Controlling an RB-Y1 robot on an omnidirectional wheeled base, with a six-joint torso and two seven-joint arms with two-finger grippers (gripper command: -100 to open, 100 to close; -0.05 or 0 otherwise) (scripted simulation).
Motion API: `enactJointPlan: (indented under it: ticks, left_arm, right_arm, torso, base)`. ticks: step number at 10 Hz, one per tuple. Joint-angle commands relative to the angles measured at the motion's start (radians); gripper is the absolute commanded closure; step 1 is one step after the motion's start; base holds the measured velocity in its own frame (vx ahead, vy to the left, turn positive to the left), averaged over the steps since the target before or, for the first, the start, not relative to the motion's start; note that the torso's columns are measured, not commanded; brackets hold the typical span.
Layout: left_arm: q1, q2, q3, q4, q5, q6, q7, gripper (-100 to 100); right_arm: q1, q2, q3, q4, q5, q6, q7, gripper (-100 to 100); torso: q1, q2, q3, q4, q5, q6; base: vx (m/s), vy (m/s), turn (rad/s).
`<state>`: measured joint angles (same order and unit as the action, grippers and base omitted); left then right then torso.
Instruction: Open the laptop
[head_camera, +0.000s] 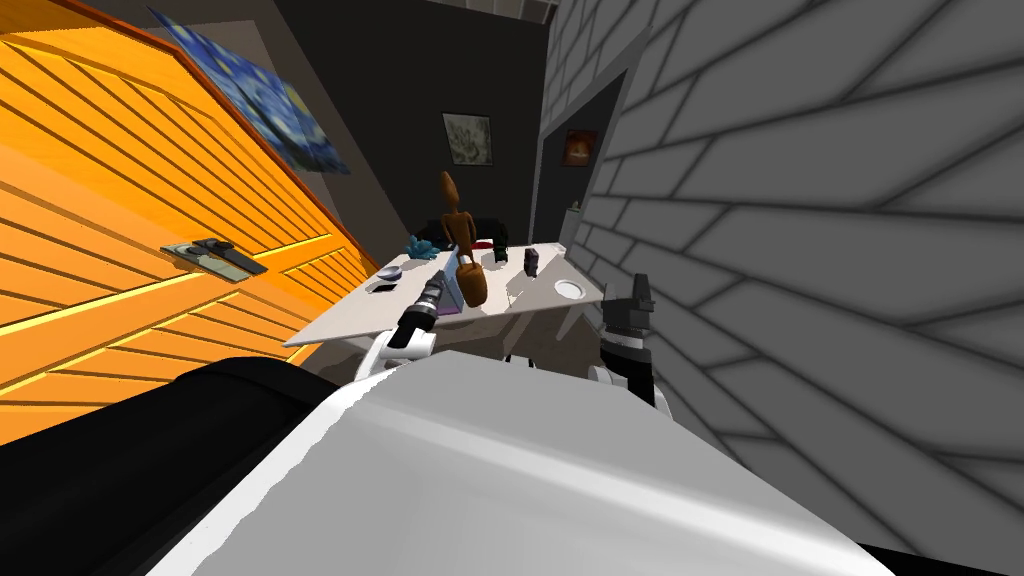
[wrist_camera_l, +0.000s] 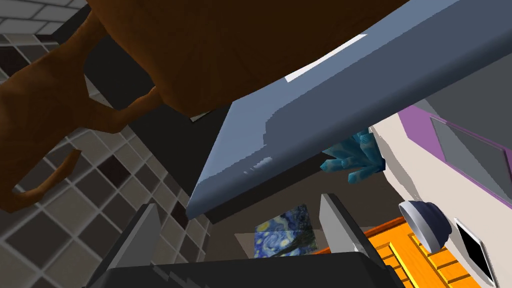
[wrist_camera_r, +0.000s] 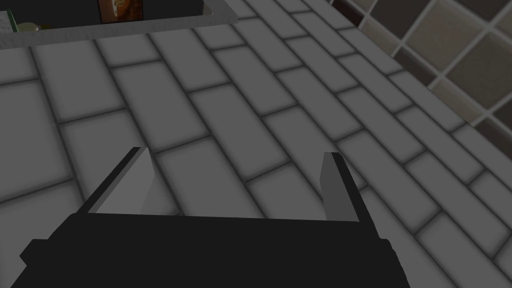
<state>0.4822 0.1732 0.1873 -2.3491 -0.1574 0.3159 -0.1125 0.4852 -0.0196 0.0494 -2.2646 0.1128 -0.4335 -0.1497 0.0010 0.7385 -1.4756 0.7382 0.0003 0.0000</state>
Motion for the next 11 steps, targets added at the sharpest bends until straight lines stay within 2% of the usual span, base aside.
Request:
enactJointPlan:
  ticks: [1,2,3,4,5,6,9,10,11]
  left_arm:
    - [0.001,0.009,0.011,0.008,-0.008,0.051,-0.008,-100]
    - [0.001,0.005,0.009,0.009,-0.007,0.037,-0.007,-100]
    - [0.007,0.008,0.012,-0.017,-0.006,0.062,-0.008,-100]
    - [0.005,0.008,0.011,-0.008,-0.006,0.052,-0.007,-100]
    - [0.006,0.008,0.011,-0.011,-0.006,0.056,-0.007,100]
    - [-0.008,-0.014,0.007,-0.003,0.02,0.048,0.021,100]
    - [-0.027,-0.048,0.002,0.01,0.059,0.038,0.064,100]
    - [-0.04,-0.07,-0.001,0.018,0.085,0.032,0.093,100]
    - [-0.046,-0.081,-0.003,0.022,0.098,0.028,0.108,100]
  right_arm:
    - [0.0,0.0,0.0,0.0,0.0,0.0,0.0,0]
    - [0.0,0.0,0.0,0.0,0.0,0.0,0.0,0]
    - [0.0,0.0,0.0,0.0,0.0,0.0,0.0,0]
    - [0.0,0.0,0.0,0.0,0.0,0.0,0.0,0]
    - [0.0,0.0,0.0,0.0,0.0,0.0,0.0,0]
    - [0.0,0.0,0.0,0.0,0.0,0.0,0.0,0]
    - [0.0,0.0,0.0,0.0,0.0,0.0,0.0,0]
    - [0.0,0.0,0.0,0.0,0.0,0.0,0.0,0]
    - [0.0,0.0,0.0,0.0,0.0,0.0,0.0,0]
  torso:
    - [-0.002,-0.001,0.0,0.0,0.0,0.0]
    - [-0.001,-0.001,-0.001,0.0,0.0,0.0]
    - [0.002,0.0,0.0,0.0,0.0,0.0]
    - [0.006,-0.004,-0.002,-0.001,0.001,0.0]
    - [0.002,-0.001,-0.001,-0.001,0.001,0.0]
    - [-0.001,0.001,0.001,0.0,0.001,0.0]
    - [0.008,0.001,0.002,-0.001,0.005,-0.003]
    - [0.008,0.0,0.001,-0.001,0.005,-0.003]
    - [0.009,0.0,0.001,-0.002,0.005,-0.004]
  base:
    - [0.048,-0.102,0.008]
    - [0.021,-0.042,0.005]
    - [0.102,0.043,-0.04]
    - [0.065,0.032,-0.013]
    - [0.009,0.006,0.003]
    - [-0.021,0.066,0.063]
    - [-0.044,0.105,0.035]
    - [-0.063,0.139,0.094]
    - [-0.059,0.135,0.046]
